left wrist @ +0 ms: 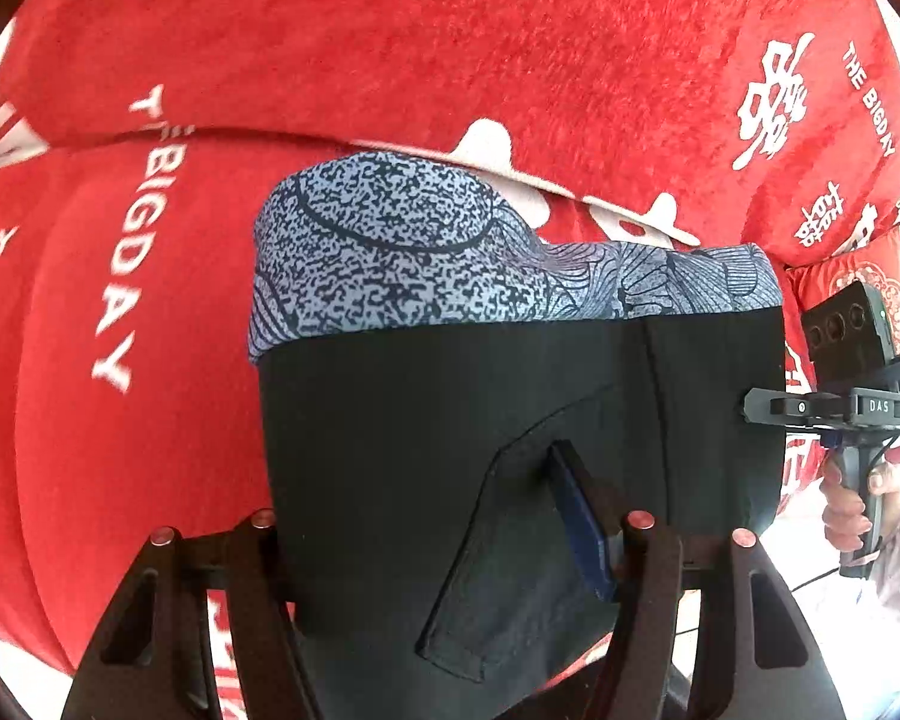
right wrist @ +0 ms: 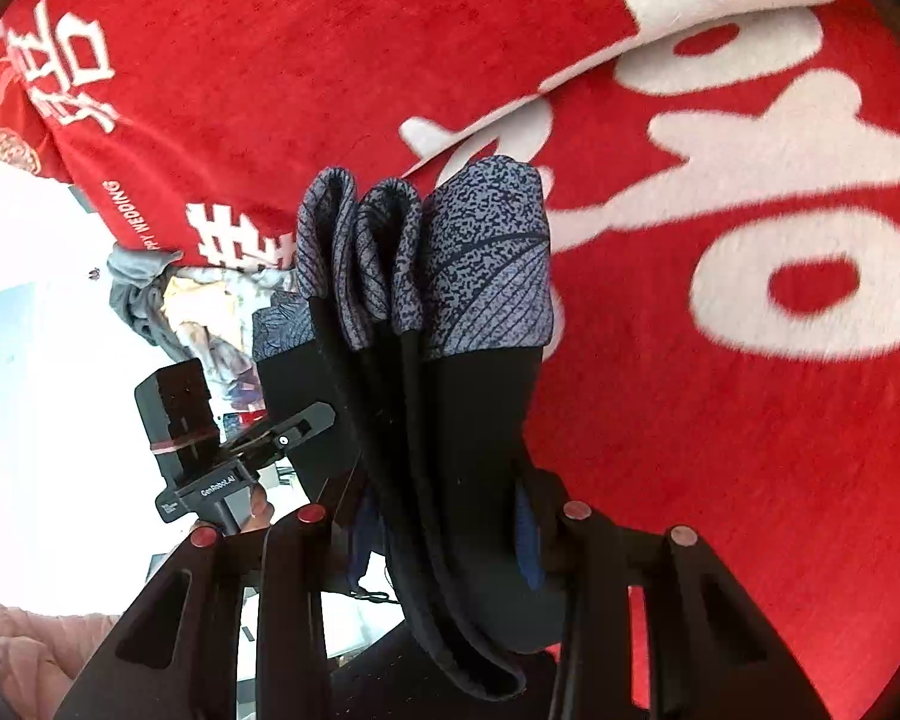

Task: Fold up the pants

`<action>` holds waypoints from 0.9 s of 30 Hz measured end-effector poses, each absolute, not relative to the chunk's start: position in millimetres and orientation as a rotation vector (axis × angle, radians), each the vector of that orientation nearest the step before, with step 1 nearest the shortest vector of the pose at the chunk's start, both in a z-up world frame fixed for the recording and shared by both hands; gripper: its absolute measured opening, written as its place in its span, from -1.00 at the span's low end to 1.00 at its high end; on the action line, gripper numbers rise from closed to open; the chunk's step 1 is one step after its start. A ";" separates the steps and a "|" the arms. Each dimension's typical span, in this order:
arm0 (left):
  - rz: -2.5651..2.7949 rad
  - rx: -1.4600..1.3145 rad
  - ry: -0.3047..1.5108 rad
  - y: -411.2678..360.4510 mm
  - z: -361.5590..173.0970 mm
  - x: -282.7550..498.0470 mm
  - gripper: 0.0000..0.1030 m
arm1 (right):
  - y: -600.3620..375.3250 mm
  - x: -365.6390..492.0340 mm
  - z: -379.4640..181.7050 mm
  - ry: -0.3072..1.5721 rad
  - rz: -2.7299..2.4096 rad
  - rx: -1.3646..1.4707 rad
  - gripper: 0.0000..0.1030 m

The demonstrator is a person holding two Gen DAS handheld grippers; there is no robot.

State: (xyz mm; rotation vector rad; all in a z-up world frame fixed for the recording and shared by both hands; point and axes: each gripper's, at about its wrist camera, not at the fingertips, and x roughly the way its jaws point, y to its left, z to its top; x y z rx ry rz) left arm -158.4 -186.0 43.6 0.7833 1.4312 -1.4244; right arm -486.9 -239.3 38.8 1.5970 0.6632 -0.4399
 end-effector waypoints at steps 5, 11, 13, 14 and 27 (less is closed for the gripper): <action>-1.412 0.804 1.427 -157.0 43.7 -140.6 0.28 | -204.8 -463.2 36.8 0.653 -0.460 1.612 -0.20; -1.397 0.840 1.454 -124.3 12.7 -104.5 0.29 | -173.5 -439.1 11.7 0.697 -0.480 1.609 -0.20; -1.354 0.866 1.469 -119.2 -5.9 -96.1 0.40 | -168.7 -429.1 -3.3 0.758 -0.517 1.595 -0.20; -1.341 0.848 1.473 -116.3 -14.0 -88.5 0.63 | -169.1 -423.8 -8.0 0.786 -0.548 1.582 -0.17; -1.248 0.931 1.285 -97.5 8.7 -76.3 0.80 | -161.4 -437.0 7.0 0.916 -0.807 1.499 0.43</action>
